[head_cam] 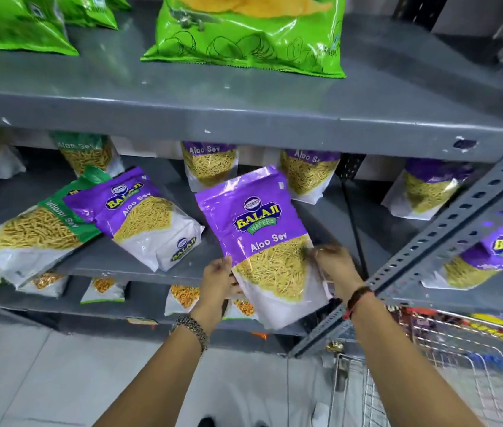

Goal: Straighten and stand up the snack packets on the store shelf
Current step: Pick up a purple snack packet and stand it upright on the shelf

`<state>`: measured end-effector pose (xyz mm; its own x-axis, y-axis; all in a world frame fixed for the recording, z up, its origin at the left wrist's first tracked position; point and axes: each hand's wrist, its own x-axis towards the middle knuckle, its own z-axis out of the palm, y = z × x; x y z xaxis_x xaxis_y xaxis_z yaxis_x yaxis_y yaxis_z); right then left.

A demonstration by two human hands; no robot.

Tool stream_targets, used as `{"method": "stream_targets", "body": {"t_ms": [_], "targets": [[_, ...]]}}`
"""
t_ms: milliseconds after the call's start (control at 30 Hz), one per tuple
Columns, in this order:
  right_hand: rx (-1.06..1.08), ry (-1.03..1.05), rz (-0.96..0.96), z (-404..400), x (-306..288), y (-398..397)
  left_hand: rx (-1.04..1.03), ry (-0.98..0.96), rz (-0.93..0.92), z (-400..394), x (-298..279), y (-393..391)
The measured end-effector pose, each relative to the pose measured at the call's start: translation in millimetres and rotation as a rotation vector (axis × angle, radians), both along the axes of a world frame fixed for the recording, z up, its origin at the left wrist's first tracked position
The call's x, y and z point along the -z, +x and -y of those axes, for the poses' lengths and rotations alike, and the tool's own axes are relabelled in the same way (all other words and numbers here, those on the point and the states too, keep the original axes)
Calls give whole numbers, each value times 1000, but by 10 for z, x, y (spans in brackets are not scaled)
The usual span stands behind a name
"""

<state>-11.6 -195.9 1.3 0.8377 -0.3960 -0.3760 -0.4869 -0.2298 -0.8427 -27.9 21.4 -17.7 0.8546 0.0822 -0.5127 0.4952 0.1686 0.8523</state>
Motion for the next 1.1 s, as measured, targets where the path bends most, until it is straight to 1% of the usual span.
{"method": "stream_targets", "body": {"t_ms": [67, 133, 233, 367, 533, 700, 833, 1000, 1100], "targets": [[28, 109, 34, -50, -75, -324, -14, 38, 80, -63, -90, -110], [38, 203, 65, -90, -196, -617, 37, 28, 175, -108, -234, -232], [73, 275, 124, -120, -343, -993, 126, 38, 275, -161, -446, -382], [71, 308, 184, -94, -462, -1333, 227, 35, 344, -188, -671, -504], [66, 321, 213, -43, -525, -1468, 329, 25, 371, -163, -781, -578], [79, 317, 224, -12, -399, -1399, 344, 45, 316, -126, -669, -528], [89, 302, 249, -33, -291, -1153, 320, 69, 280, -69, -609, -294], [160, 192, 307, 43, -217, -502, 278, 100, 362, 159, -759, 257], [190, 59, 323, 70, -232, -100, 263, 148, 407, 244, -799, 577]]}}
